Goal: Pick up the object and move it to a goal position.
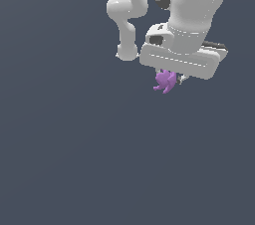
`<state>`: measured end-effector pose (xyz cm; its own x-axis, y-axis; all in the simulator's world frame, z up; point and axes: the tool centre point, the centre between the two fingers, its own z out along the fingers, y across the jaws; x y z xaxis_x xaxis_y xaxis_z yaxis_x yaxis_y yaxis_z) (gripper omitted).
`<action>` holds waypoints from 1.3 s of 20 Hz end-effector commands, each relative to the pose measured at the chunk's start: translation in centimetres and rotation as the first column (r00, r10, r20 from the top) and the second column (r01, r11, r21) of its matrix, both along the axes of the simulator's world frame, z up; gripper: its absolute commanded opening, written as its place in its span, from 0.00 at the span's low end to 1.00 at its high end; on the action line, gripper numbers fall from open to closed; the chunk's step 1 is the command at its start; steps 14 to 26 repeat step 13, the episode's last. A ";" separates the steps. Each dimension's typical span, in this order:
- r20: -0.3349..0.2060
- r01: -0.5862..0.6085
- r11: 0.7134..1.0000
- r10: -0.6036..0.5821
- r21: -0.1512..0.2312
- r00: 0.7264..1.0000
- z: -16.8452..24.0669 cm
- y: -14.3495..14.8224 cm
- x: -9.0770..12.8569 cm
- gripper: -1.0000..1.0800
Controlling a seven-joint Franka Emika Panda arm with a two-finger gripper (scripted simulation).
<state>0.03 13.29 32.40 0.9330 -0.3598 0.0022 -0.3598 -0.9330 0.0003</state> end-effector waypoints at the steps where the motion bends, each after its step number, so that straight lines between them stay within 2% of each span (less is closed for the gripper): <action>1: -0.002 0.001 1.000 -0.001 -0.001 1.000 1.8 1.2 -0.2 0.00; 10: -0.002 0.001 1.000 -0.001 0.001 1.000 5.0 3.3 -0.3 0.00; 26: -0.002 0.001 1.000 -0.001 0.001 1.000 5.1 3.4 -0.3 0.00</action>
